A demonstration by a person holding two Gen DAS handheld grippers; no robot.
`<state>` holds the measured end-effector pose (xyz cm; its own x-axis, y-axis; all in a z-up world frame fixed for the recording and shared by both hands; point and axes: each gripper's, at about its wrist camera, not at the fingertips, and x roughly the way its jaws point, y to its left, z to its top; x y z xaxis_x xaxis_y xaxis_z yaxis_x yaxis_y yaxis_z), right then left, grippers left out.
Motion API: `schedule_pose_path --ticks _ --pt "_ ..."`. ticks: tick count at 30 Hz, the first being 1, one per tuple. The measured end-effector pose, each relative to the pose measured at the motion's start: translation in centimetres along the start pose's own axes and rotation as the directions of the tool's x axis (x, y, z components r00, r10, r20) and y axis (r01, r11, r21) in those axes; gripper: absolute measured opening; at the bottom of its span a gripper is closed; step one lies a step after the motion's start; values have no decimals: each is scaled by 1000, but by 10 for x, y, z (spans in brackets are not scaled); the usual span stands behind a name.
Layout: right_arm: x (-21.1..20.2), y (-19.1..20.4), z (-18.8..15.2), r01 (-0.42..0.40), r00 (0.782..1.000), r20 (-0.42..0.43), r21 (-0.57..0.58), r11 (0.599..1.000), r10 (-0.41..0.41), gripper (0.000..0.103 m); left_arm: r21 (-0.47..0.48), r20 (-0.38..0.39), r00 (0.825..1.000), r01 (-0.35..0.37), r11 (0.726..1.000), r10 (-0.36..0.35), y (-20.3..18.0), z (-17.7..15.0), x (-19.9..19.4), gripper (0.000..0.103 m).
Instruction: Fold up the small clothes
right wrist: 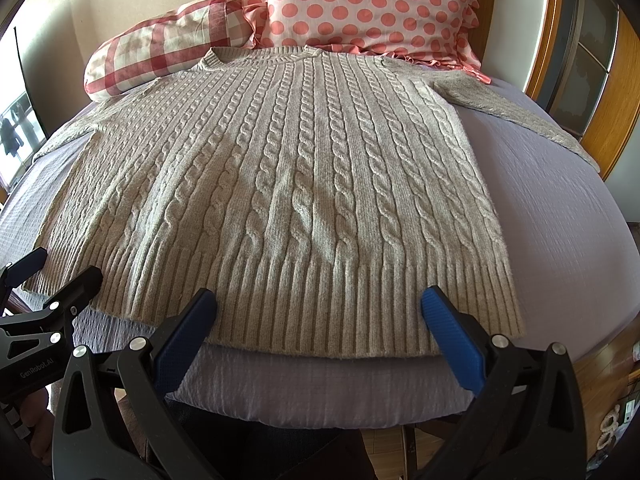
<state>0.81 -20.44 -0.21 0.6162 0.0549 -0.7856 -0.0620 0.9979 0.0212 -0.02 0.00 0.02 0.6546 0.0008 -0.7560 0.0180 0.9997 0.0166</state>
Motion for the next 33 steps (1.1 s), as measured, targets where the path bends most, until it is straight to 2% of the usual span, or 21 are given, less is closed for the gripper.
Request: schedule_pose_path --ticks 21,33 --pt "0 0 0 0 1000 -1 0 1000 0 102 0 1 1000 0 1000 0 0 0 0 101" --pt "0 0 0 -6 1000 6 -4 1000 6 102 1 3 1000 0 1000 0 6 -12 11 101"
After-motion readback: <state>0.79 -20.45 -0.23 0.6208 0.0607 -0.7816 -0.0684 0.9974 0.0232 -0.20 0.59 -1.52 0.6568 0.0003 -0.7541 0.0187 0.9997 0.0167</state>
